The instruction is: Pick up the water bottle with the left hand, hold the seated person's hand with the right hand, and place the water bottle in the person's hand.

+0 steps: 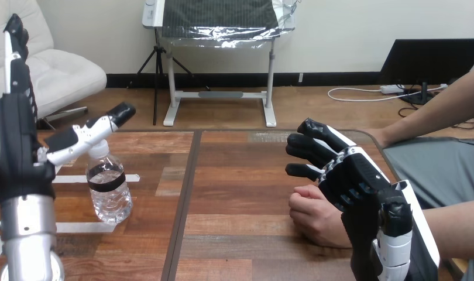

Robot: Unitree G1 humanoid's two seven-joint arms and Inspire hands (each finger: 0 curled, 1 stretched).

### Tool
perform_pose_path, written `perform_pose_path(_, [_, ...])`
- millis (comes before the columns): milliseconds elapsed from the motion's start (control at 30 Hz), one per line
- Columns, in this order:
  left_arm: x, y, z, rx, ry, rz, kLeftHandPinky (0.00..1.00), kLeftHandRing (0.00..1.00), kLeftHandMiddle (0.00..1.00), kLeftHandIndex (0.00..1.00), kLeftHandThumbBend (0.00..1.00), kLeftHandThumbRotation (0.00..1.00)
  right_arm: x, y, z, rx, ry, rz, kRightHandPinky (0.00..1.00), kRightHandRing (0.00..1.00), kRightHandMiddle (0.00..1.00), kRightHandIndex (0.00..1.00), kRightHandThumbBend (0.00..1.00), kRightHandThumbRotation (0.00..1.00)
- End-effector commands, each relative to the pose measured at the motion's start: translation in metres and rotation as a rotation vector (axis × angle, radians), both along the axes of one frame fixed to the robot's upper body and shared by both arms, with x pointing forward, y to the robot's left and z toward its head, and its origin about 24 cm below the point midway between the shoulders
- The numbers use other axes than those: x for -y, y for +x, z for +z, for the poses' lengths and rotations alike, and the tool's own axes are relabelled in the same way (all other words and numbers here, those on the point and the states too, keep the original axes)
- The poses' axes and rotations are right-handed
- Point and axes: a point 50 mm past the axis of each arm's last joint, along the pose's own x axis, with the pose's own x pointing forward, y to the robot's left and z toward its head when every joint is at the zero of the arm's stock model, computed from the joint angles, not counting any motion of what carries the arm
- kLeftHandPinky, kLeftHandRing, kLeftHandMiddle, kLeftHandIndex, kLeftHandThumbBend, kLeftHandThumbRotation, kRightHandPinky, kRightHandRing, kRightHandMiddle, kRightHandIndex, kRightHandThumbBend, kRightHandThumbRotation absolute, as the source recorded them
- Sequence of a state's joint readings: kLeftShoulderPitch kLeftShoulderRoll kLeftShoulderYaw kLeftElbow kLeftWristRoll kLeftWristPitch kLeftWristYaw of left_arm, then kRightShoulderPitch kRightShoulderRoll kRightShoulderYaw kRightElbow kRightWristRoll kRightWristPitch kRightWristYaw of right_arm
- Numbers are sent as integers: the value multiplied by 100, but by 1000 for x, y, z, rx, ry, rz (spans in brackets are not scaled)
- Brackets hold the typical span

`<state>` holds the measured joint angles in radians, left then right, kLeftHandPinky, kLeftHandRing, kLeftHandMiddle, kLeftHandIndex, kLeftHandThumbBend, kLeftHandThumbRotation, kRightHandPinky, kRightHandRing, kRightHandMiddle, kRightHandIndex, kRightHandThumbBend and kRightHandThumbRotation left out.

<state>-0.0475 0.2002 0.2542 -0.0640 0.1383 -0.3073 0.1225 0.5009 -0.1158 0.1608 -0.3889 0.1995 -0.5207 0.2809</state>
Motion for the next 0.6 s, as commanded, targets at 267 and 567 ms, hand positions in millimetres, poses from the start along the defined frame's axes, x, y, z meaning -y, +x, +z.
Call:
perform_pose_path(267, [-11, 32, -3, -50, 12, 21, 100, 100, 100, 100, 100, 16, 0, 9, 12, 84, 17, 9, 75, 83, 82, 83, 81, 100])
perform_pose_path(567, [-17, 48, -15, -101, -16, 12, 100, 100, 100, 100, 100, 18, 1, 8, 13, 84, 6, 3, 75, 82, 82, 83, 82, 100])
